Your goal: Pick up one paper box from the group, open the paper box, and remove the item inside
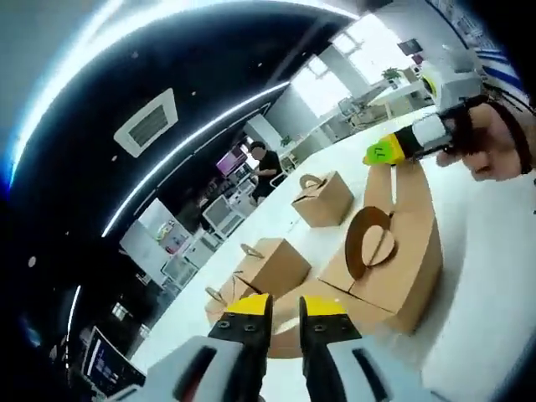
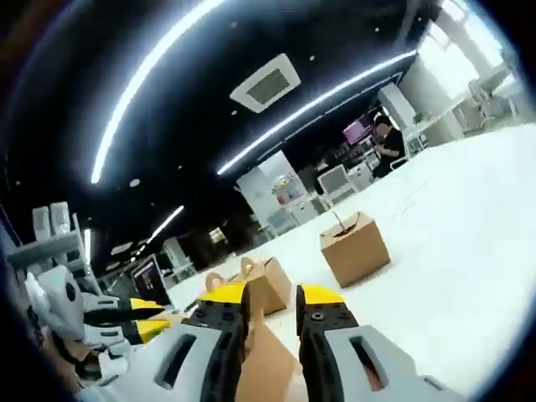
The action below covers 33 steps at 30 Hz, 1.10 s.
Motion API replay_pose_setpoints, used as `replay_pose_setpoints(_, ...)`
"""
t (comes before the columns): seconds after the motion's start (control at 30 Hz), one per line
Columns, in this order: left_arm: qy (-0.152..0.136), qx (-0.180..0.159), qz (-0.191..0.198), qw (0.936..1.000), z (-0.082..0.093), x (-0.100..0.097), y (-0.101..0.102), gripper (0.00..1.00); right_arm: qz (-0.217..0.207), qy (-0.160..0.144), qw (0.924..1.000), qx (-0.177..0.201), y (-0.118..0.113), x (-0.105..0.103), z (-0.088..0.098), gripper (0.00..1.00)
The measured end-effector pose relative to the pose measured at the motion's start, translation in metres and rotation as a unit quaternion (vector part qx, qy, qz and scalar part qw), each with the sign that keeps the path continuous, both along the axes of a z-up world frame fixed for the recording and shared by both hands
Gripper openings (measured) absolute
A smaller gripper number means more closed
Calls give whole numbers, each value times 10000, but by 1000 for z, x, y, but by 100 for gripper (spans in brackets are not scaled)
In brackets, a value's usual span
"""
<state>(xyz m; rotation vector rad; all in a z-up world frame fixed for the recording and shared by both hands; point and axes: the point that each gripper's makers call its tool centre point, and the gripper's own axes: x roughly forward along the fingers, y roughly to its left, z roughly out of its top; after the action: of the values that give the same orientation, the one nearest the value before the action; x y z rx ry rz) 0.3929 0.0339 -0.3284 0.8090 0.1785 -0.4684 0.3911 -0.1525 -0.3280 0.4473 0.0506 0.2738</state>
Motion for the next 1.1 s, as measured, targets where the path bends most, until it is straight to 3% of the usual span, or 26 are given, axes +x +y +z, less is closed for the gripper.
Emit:
replay_pose_setpoints(0.07, 14, 74, 79, 9999, -9, 3, 3, 16, -32, 67, 9994, -344, -4, 1, -11, 20)
replay_pose_setpoints(0.47, 465, -119, 20, 9988, -45, 3, -4, 13, -76, 385, 9974, -609, -3, 4, -51, 21)
replay_pose_setpoints(0.9, 572, -190, 11, 9982, -54, 2, -3, 11, -22, 543, 9981, -302, 6, -2, -63, 22)
replay_pose_setpoints(1.1, 596, -218, 62, 9980, -58, 5, 4, 11, -89, 592, 9974, -405, 0, -4, -66, 31)
